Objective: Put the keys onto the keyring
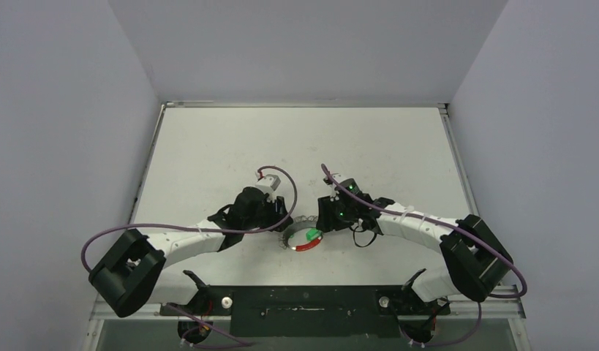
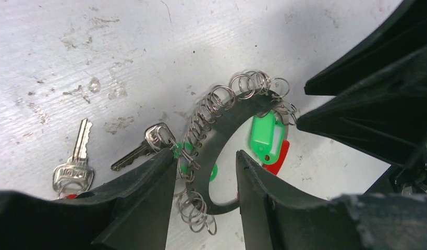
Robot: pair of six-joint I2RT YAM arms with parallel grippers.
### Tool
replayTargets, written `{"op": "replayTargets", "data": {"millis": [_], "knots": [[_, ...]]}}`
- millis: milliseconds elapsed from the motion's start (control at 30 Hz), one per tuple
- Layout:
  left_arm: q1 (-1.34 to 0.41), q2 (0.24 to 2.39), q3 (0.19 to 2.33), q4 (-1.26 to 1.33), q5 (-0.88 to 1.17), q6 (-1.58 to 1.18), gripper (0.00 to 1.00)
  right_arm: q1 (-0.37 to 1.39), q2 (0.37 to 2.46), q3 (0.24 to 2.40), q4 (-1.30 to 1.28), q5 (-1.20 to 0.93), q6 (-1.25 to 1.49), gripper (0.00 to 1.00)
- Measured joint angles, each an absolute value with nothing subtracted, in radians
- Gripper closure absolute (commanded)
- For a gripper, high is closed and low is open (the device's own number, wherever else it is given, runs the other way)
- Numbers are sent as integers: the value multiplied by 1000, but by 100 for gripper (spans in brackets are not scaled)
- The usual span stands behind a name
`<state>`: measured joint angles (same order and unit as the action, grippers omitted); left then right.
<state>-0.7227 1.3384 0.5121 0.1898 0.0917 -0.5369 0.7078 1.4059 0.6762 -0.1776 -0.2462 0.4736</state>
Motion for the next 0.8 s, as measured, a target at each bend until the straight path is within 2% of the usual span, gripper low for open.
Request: {"op": "replayTargets", "data": {"millis": [67,200,333,400,500,567,700,800], "knots": [[-723,1285,490,189,83,-534,56,708,1422,690,-174,-250,469,58],[-723,1169,422,184,60,-538,59,709,1483,705,-151,-278,458,69],[-722,1074,350,157,37,-567,60,728,1538,705,-126,-333,458,71],[-719,1032,317,142,22,-584,61,754,1552,712,-117,-362,457,69],[-718,980,285,129,0,-599,61,812,1558,739,-123,-374,452,54],[-717,952,273,121,-14,-604,61,840,1549,757,-136,-360,445,49],[-716,915,268,109,-36,-609,60,829,1478,772,-187,-270,432,47],[-716,902,268,106,-44,-608,61,780,1423,777,-211,-226,434,51]]}}
